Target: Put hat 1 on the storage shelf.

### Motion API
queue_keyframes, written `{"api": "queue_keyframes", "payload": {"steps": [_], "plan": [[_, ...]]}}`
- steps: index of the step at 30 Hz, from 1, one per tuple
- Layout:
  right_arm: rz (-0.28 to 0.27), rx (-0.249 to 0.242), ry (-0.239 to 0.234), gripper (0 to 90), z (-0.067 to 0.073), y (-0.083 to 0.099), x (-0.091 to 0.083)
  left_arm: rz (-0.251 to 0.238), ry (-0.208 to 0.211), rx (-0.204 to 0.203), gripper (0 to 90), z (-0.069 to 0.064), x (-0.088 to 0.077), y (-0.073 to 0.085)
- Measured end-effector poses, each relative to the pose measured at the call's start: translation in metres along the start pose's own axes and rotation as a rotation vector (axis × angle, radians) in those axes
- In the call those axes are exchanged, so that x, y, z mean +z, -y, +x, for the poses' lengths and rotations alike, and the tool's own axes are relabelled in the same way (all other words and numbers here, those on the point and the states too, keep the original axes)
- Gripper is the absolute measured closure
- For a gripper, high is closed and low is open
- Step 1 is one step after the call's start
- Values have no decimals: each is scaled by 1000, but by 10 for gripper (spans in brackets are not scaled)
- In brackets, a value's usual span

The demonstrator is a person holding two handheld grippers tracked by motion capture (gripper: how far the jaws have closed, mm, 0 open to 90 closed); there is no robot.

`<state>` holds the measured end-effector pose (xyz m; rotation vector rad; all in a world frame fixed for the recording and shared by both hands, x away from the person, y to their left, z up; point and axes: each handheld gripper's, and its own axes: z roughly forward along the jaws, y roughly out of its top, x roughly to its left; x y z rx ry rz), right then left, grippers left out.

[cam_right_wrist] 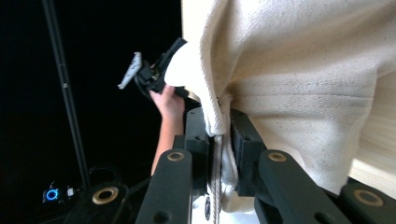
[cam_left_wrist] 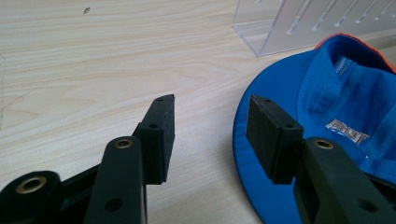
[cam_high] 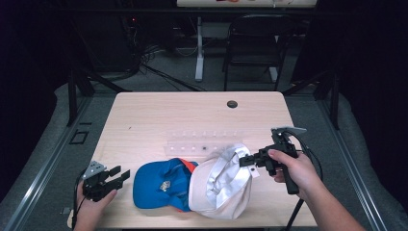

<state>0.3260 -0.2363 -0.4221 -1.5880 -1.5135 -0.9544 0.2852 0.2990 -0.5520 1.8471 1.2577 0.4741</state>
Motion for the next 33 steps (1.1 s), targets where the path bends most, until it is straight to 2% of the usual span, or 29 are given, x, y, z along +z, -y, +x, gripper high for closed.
{"api": "queue_keyframes", "payload": {"steps": [9,10,11,13,15,16,20,21,24,27,28,29,33], "plan": [[-10,-36,-125,801,24,2,0,1,3,2,531,0,0,0],[-9,-43,-143,801,27,1,-1,-15,0,-1,531,0,1,0],[-9,-43,-143,801,27,1,-1,-15,0,-1,531,0,1,0],[-28,-55,-175,802,37,1,-8,-2,4,2,531,0,-1,0],[-52,-63,-192,802,41,1,-13,-17,4,-2,531,-1,0,0],[-65,-59,-193,802,42,1,-15,-3,8,4,531,-1,-1,0],[-90,-68,-191,802,44,-3,-23,-7,12,11,531,-4,0,0],[-96,-66,-191,802,45,-4,-25,-20,11,10,531,-5,1,0],[-113,-70,-190,802,48,-7,-28,-8,18,17,529,-6,1,-1],[-125,-95,-179,802,60,-15,-31,-6,18,18,529,-7,2,-1],[-125,-95,-179,802,60,-15,-31,-7,18,18,529,-7,2,-1],[-131,-106,-165,802,69,-20,-31,-6,19,21,528,-7,1,-1],[-149,-121,-141,802,88,-31,-30,-16,5,45,512,-10,1,-2]]}}
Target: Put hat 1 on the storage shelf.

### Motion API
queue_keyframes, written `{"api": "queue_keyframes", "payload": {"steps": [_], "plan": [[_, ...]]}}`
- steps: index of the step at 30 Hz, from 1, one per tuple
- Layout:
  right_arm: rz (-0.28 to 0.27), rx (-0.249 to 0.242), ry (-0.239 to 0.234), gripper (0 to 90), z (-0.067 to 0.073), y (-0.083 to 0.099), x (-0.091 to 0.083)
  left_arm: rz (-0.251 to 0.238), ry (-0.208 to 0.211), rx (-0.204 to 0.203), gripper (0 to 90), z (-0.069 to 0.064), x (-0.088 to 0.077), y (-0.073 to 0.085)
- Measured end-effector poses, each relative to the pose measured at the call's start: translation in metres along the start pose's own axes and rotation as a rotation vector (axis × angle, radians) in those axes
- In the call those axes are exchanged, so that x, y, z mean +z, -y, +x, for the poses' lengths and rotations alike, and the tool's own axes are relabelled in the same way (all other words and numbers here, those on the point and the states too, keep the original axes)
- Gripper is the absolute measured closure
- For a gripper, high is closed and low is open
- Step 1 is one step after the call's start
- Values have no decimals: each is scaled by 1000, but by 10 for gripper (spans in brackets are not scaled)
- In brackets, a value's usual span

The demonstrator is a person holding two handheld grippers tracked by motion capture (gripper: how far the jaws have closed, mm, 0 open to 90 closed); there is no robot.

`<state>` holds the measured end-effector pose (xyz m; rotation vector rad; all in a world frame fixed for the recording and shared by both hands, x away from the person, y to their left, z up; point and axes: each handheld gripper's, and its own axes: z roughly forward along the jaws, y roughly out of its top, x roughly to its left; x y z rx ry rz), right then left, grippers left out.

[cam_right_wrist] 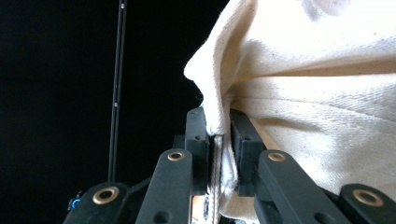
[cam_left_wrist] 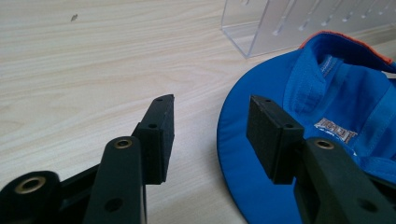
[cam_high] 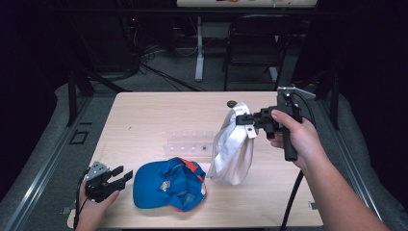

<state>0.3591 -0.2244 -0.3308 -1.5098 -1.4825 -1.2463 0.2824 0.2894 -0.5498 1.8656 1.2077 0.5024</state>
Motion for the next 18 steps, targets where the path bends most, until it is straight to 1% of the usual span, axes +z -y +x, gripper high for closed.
{"api": "queue_keyframes", "payload": {"steps": [2,3,4,5,6,7,8,9,11,12,13,14,16,18], "plan": [[2,-17,12,802,9,-7,3,-10,-9,27,493,-2,0,-1],[2,-17,12,802,9,-7,3,-10,-9,27,491,-2,0,-1],[3,-30,22,802,17,-13,8,-30,-3,28,487,-5,0,-3],[4,-37,29,802,21,-17,10,-25,4,31,479,-6,-1,-4],[6,-41,34,802,25,-20,13,-32,11,23,476,-7,-2,-5],[5,-44,35,802,28,-23,16,-43,21,26,475,-9,-2,-8],[5,-44,35,802,28,-23,16,-43,21,26,466,-9,-2,-8],[11,-48,40,801,32,-28,21,-48,20,26,466,-10,-2,-9],[10,-48,39,802,35,-32,25,-59,28,37,461,-14,-3,-15],[16,-54,36,802,37,-35,29,-55,32,45,458,-15,-3,-17],[19,-55,35,802,39,-36,31,-61,40,56,457,-18,-3,-20],[20,-59,32,802,40,-38,34,-61,44,79,454,-21,-4,-24],[25,-60,28,801,42,-42,39,-83,54,109,437,-29,-4,-33],[24,-56,27,802,43,-46,44,-99,62,160,404,-40,-4,-45]]}}
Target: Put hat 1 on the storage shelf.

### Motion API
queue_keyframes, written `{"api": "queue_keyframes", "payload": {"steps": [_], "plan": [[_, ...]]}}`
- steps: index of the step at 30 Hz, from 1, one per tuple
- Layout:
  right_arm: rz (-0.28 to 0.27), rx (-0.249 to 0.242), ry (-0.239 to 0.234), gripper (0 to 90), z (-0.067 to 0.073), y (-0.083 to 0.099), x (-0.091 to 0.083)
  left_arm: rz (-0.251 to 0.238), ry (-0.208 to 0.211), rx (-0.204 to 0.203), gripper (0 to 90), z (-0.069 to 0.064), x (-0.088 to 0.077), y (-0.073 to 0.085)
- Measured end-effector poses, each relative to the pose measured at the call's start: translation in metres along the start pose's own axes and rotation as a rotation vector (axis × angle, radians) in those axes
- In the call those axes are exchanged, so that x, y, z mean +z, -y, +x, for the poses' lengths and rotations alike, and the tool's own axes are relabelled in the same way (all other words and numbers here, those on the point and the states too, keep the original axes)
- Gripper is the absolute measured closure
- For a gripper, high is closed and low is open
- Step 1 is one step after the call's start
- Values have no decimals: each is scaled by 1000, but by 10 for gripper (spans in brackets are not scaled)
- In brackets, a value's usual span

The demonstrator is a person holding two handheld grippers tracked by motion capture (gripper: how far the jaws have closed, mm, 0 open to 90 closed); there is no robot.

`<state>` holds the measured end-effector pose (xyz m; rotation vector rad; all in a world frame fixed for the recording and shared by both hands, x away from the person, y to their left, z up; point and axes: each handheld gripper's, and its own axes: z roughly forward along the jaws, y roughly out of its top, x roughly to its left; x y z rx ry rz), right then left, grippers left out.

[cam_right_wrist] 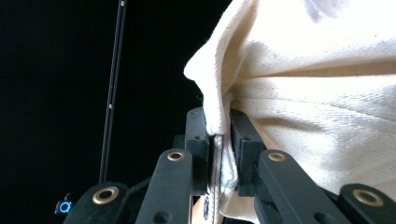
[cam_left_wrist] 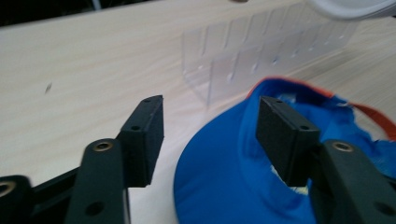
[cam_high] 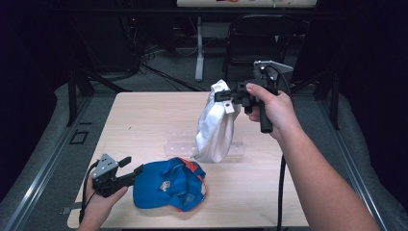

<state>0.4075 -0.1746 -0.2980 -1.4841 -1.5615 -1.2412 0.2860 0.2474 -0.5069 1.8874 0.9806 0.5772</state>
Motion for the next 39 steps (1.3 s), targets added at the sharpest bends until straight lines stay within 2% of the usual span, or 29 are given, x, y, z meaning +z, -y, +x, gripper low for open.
{"api": "queue_keyframes", "payload": {"steps": [7,10,13,14,16,21,23,25,27,32,37,39], "plan": [[2,10,-21,802,3,-10,17,-55,47,154,379,-38,10,-36],[-4,15,-29,802,4,-14,22,-56,68,253,367,-62,22,-48],[-7,16,-34,802,5,-18,25,-45,66,305,363,-79,35,-55],[-9,16,-35,802,5,-19,25,-48,62,308,363,-83,40,-58],[-12,18,-33,801,6,-20,27,-55,53,312,363,-90,49,-63],[-15,24,-43,802,8,-23,30,-66,0,312,366,-101,70,-71],[-19,28,-42,802,8,-24,32,-55,12,308,380,-103,77,-73],[-17,28,-42,801,8,-24,34,-43,-12,324,383,-106,82,-76],[-14,25,-37,801,7,-24,35,-35,-16,319,446,-106,83,-78],[-17,17,-29,802,8,-24,40,-15,15,247,713,-96,79,-87],[-26,2,-38,801,8,-24,47,2,68,170,771,-80,77,-93],[-36,0,-28,801,8,-25,50,-1,99,124,781,-74,77,-95]]}}
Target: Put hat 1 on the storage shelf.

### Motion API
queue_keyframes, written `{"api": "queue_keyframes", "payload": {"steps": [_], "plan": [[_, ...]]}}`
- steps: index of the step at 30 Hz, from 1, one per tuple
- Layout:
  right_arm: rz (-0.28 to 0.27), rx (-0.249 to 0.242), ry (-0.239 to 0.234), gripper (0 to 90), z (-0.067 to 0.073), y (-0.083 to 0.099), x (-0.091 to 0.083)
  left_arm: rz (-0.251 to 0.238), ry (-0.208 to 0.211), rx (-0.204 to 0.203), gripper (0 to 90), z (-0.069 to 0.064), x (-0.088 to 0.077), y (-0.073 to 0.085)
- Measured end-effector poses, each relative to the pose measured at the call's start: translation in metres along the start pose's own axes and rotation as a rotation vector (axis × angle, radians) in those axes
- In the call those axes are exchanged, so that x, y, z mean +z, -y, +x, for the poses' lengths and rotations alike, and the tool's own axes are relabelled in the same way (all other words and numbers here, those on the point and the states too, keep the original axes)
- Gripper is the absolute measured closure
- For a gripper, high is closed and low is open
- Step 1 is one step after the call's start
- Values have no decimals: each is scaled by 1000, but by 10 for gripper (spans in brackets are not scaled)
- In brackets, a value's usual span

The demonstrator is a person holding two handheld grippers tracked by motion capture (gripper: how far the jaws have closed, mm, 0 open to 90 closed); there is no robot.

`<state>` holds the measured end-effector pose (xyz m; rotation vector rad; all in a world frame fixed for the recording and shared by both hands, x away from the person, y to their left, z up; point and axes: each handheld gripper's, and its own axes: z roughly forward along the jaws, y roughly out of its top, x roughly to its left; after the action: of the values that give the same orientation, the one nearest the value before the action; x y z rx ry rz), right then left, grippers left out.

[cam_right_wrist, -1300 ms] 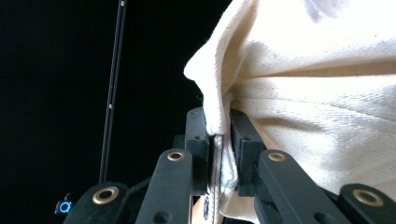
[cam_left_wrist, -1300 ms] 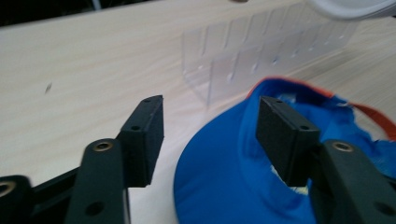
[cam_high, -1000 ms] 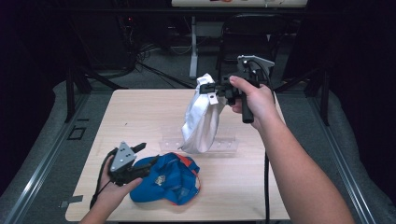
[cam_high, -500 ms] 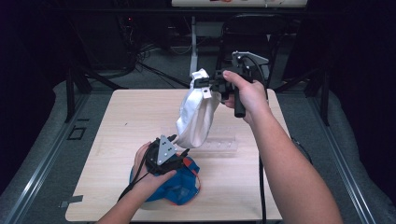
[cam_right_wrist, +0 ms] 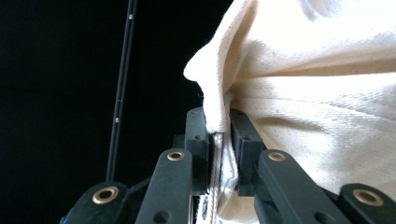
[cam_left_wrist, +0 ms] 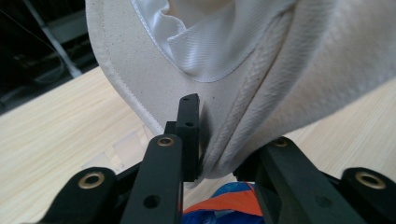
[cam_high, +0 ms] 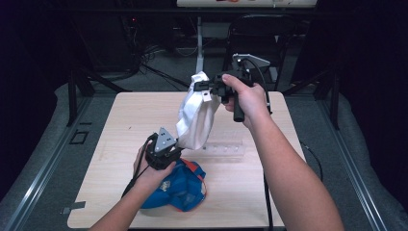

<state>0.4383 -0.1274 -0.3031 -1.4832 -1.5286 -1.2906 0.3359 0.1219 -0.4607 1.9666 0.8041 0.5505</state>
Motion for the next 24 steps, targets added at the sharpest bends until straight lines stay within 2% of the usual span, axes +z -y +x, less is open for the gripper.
{"api": "queue_keyframes", "payload": {"steps": [5,10,13,16,24], "plan": [[-9,-14,26,801,-1,-1,14,-11,28,-62,804,10,-3,-4],[7,-24,38,803,-2,-4,30,-21,84,-165,815,24,-2,-4],[12,-27,53,804,-4,-7,37,-24,89,-191,816,29,0,-2],[21,-32,63,804,-7,-8,42,-18,113,-212,815,33,3,3],[31,-12,88,804,-21,-9,47,-3,136,-230,812,35,14,17]]}}
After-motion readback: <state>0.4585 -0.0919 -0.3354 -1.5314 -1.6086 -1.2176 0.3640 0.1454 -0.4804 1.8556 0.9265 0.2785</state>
